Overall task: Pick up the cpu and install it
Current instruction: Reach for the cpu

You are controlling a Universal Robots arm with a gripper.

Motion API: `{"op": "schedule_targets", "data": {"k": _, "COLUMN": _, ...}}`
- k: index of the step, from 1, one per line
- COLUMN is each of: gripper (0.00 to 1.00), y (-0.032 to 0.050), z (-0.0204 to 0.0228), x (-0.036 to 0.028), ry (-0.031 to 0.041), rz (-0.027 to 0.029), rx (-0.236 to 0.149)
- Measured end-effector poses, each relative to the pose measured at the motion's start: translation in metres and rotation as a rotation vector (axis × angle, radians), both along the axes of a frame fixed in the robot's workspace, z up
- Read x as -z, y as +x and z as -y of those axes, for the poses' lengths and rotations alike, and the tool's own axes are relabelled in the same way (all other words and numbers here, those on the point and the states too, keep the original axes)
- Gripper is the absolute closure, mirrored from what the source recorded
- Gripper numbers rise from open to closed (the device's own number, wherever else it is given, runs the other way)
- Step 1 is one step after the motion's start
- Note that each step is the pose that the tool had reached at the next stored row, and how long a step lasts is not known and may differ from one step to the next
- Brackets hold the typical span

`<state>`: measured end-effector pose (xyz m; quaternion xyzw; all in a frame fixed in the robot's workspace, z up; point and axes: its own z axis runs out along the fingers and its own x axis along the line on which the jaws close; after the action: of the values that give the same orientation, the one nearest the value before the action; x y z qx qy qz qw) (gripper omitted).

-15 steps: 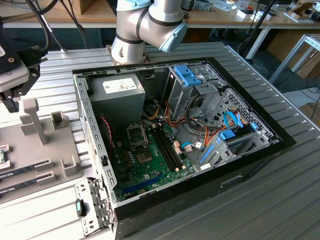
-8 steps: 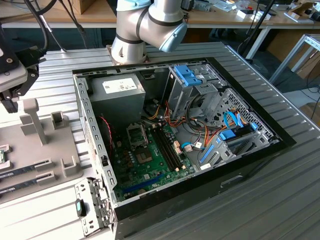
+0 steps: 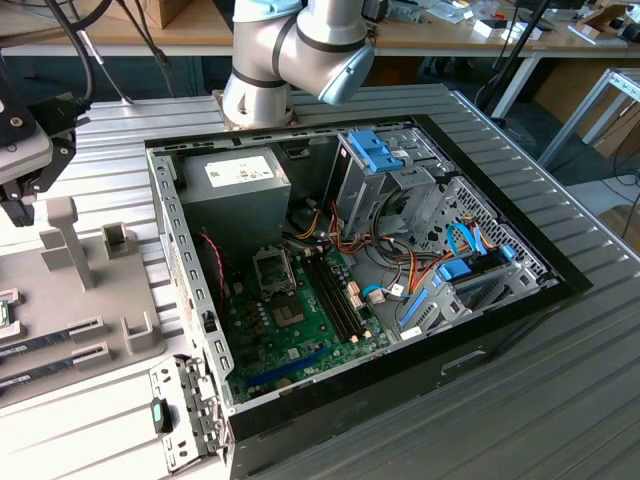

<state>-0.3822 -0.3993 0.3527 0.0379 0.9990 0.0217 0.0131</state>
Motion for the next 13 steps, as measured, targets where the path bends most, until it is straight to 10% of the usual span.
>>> {"op": "schedule_targets", "data": {"k": 13, "gripper": 0.89, "y": -0.0035, "z": 0.0000, "x": 0.0007, "ry": 0.0000, "rz": 0.0000, "rx": 0.000}}
